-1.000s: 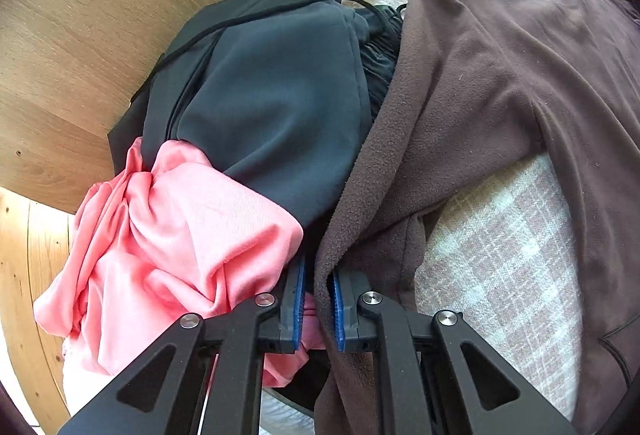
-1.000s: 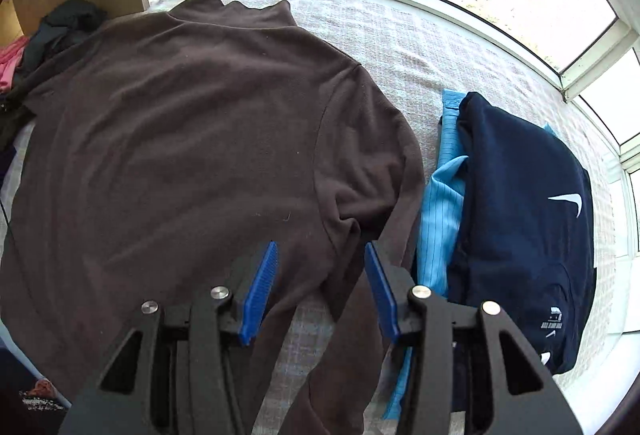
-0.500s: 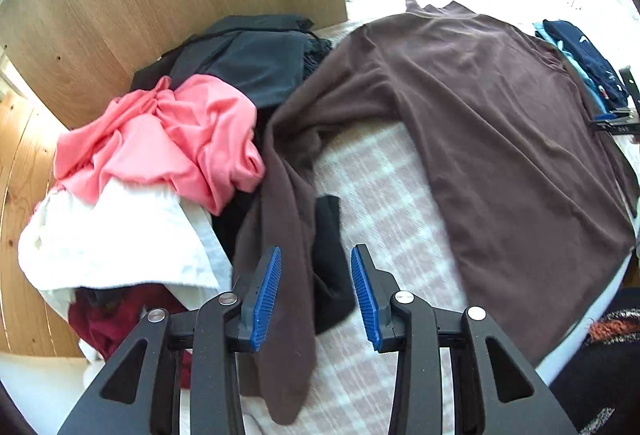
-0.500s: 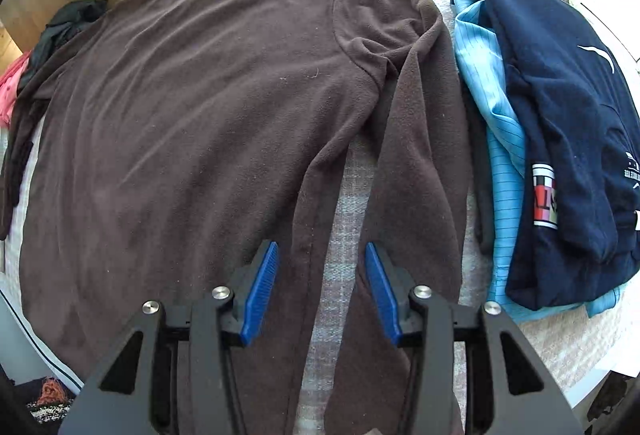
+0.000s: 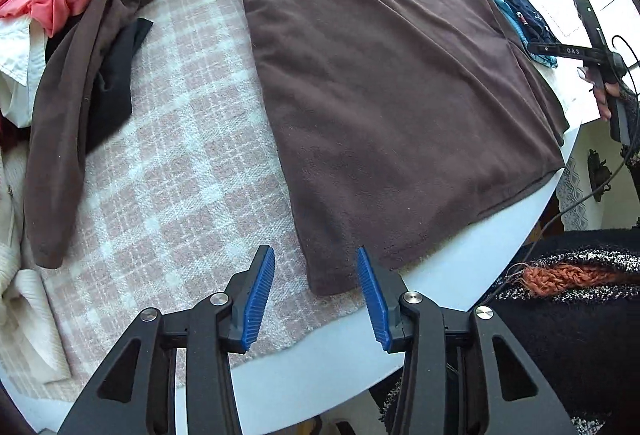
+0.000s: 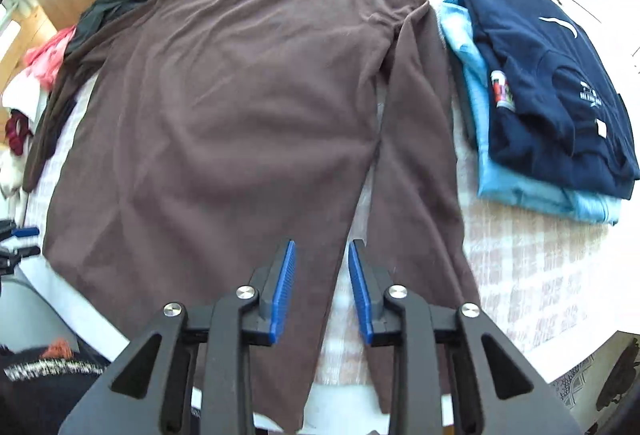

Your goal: Fold clothes

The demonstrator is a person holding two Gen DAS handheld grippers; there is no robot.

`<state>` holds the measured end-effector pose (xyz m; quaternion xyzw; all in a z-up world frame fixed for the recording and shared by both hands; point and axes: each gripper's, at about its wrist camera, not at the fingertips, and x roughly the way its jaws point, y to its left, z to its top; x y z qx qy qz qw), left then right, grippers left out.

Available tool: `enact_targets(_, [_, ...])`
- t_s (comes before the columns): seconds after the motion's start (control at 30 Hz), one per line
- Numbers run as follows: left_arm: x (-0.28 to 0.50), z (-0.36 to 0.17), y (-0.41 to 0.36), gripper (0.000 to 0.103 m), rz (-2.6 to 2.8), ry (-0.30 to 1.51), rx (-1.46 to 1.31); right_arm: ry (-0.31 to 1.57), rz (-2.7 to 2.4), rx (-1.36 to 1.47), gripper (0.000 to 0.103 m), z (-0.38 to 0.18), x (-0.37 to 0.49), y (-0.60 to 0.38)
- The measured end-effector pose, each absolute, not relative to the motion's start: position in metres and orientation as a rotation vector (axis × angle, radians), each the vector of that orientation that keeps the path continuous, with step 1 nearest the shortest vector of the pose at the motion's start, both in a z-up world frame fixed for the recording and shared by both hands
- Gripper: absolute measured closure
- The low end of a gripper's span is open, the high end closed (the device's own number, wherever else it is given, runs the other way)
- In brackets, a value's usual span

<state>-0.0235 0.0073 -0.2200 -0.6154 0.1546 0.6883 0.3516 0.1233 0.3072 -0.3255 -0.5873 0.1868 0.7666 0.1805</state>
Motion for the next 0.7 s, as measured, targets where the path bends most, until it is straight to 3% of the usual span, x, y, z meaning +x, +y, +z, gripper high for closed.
enact_targets(0.2, [-0.012, -0.226, 0.022, 0.063, 1.722, 0.4, -1.614, 0.649, 2.081, -1.729, 0.073, -0.349, 0.177, 0.272])
enact_targets(0.27, [-0.009, -0.232, 0.028, 0.076, 1.69, 0.412, -1.635, 0.674, 2.065, -1.732, 0.073, -0.354, 0.185, 0.266])
enact_targets(0.3, [-0.008, -0.235, 0.03, 0.092, 1.677, 0.419, -1.643, 0.679, 2.062, -1.734, 0.073, -0.355, 0.188, 0.264])
enact_targets(0.33, [-0.007, -0.236, 0.031, 0.095, 1.668, 0.422, -1.65, 0.672, 2.066, -1.732, 0.073, -0.356, 0.189, 0.261])
enact_targets(0.47, [-0.002, -0.229, 0.033, 0.097, 1.66, 0.436, -1.636, 0.621, 2.095, -1.75, 0.074, -0.354, 0.19, 0.252])
enact_targets(0.53, [-0.003, -0.223, 0.031, 0.098, 1.661, 0.437, -1.625, 0.588, 2.103, -1.775, 0.092, -0.349, 0.191, 0.247])
enact_targets(0.57, [-0.003, -0.22, 0.03, 0.098, 1.663, 0.438, -1.62, 0.571, 2.108, -1.787, 0.094, -0.347, 0.192, 0.245])
enact_targets(0.7, [0.0, -0.212, 0.016, 0.098, 1.675, 0.397, -1.623, 0.553, 2.06, -1.799, 0.091, -0.338, 0.2, 0.246])
